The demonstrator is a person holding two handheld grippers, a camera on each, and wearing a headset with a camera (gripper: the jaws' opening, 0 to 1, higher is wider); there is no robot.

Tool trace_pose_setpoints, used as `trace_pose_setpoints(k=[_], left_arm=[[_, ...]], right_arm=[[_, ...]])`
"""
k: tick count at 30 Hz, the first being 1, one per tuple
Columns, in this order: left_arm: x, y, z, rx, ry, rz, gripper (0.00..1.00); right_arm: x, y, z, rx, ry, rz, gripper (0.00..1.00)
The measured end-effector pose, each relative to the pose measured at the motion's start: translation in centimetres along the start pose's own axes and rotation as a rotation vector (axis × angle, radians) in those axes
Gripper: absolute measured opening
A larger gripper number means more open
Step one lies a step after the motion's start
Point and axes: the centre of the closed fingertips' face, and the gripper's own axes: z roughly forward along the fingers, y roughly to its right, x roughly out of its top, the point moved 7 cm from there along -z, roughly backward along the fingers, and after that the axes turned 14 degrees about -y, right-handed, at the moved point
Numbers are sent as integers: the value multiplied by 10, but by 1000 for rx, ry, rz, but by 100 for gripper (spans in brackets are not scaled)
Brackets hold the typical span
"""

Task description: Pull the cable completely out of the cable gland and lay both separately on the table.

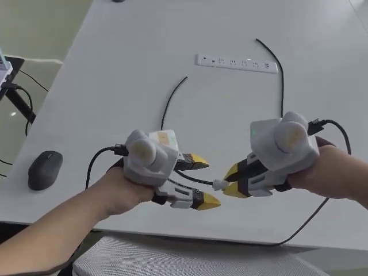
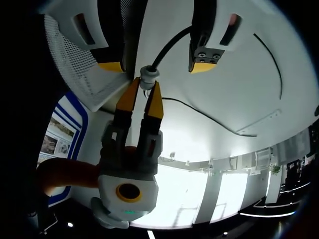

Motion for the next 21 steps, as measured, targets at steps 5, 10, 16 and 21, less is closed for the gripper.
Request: trace_pose_setpoints(k=[5,10,16,21], left_arm=[[0,1,1,-11,7,-12,46],[2,2,2,-27,17,-22,42],[2,5,2,-56,25,-31,34],[-1,5,4,-70,27,-46,28]], right_arm=[[0,-1,-1,-3,2,-12,6],[-1,-1,-1,-5,3,-20,6],[-2,-2,-2,-10,8,-28,6],[0,-2,-1,-3,8,-35,6]])
